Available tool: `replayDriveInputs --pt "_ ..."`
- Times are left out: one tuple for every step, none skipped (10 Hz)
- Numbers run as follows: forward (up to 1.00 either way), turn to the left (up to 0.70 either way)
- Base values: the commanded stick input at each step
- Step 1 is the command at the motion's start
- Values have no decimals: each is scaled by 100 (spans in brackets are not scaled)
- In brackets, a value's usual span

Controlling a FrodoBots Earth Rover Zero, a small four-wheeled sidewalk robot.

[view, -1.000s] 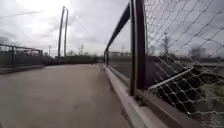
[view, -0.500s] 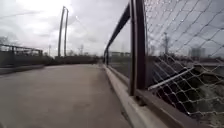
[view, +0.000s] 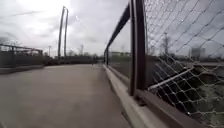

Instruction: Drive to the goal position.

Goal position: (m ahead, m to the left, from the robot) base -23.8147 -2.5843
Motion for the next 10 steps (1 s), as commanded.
replayDriveInputs --pt "4 0" --pt "4 0" --pt "4 0" --pt "4 0" --pt "4 0" --pt "4 0" --pt "4 0" --pt "4 0" --pt "4 0" --pt "4 0"
